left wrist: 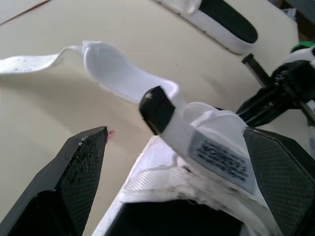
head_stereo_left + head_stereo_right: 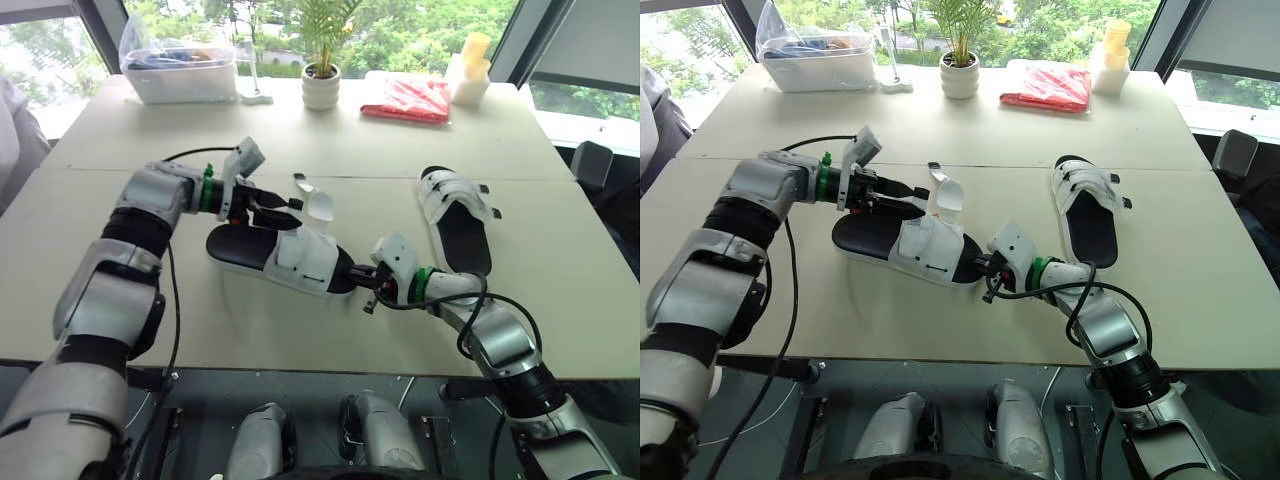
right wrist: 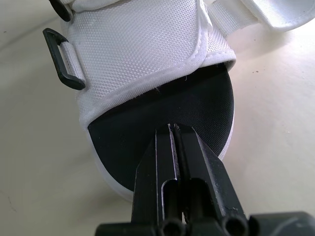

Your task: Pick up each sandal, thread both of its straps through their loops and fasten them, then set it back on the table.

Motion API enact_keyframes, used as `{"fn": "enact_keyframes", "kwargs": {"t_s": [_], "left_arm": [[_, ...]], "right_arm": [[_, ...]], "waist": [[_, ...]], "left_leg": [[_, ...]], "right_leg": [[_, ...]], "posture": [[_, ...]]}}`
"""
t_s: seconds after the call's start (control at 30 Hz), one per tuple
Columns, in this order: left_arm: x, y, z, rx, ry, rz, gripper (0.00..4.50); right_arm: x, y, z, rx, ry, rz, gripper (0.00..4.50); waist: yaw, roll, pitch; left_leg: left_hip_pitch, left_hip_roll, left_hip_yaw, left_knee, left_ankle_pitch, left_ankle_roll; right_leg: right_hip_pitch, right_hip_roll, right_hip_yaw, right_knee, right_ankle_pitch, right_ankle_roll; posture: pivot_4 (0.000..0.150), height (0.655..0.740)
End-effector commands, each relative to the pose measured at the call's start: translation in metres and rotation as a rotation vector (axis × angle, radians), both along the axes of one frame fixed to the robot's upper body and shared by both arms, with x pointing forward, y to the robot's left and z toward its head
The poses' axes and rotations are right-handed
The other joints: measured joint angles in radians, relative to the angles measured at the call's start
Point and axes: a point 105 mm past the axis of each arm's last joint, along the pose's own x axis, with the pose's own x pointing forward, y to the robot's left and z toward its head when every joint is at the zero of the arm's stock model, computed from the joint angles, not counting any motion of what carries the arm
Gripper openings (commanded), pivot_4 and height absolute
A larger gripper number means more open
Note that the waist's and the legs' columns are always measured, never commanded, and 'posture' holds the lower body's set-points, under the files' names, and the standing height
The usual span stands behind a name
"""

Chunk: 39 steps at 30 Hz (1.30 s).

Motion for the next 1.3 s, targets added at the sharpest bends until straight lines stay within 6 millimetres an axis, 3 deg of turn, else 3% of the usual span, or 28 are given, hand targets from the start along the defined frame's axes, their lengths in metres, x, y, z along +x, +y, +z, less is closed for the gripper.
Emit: {"fn": "enact_keyframes", "kwargs": {"t_s": [0.03,0.1,0.33,0.6,0.7,1.03,1.17,1.3], "left_arm": [[0.005,-0.006,0.022,-0.090,-0.010,0.007,4.25],[0.003,-0.009,0.026,-0.126,0.012,-0.013,3.68],[-0.009,-0.007,0.041,-0.199,0.050,-0.096,0.12],[-0.013,-0.018,0.071,-0.323,0.051,-0.148,0.05],[-0.006,-0.024,0.070,-0.312,0.028,-0.119,0.05],[0.017,-0.025,0.009,-0.072,0.008,0.065,0.05],[0.020,-0.016,0.001,-0.085,0.059,0.145,0.05],[0.011,-0.009,-0.011,-0.037,0.139,0.111,0.05]], "right_arm": [[-0.005,-0.015,-0.034,-0.078,0.122,-0.061,0.00],[-0.005,-0.015,-0.034,-0.079,0.121,-0.060,0.00],[-0.005,-0.013,-0.035,-0.082,0.119,-0.056,0.00],[-0.005,-0.013,-0.035,-0.080,0.120,-0.061,0.00],[-0.005,-0.014,-0.036,-0.080,0.121,-0.063,0.00],[-0.008,-0.013,-0.037,-0.085,0.124,-0.063,0.00],[-0.008,-0.015,-0.037,-0.095,0.121,-0.063,0.00],[-0.007,-0.015,-0.037,-0.095,0.120,-0.064,0.00]], "waist": [[0.000,0.000,0.000],[0.000,0.000,0.000],[-0.001,0.000,0.000],[-0.001,0.000,0.000],[-0.001,0.000,0.000],[0.001,-0.001,0.000],[0.001,-0.001,0.000],[0.000,-0.001,0.000]], "left_leg": [[0.000,0.000,0.000,0.000,0.000,0.000],[0.000,0.000,0.000,0.000,0.000,0.000],[0.000,0.000,0.000,0.000,0.000,0.000],[0.000,0.000,0.000,0.001,0.000,0.000],[0.000,0.000,0.000,0.001,0.000,0.000],[0.000,0.000,0.000,0.001,0.000,0.000],[0.000,0.000,0.000,0.001,0.000,0.000],[0.000,0.000,0.000,0.001,0.000,0.000]], "right_leg": [[0.000,0.000,0.000,0.000,0.000,0.000],[0.000,0.000,0.000,0.000,0.000,0.000],[0.000,0.000,0.000,0.000,0.000,0.000],[0.000,0.000,0.000,0.001,0.000,0.000],[0.000,0.000,0.000,0.001,0.000,0.000],[0.000,0.000,0.000,0.001,0.000,0.000],[0.000,0.000,0.000,0.001,0.000,0.000],[0.000,0.000,0.000,0.001,0.000,0.000]], "posture": [[0.150,0.7288],[0.150,0.7288],[0.150,0.7288],[0.150,0.7288],[0.150,0.7288],[0.150,0.7288],[0.150,0.7288],[0.150,0.7288]]}}
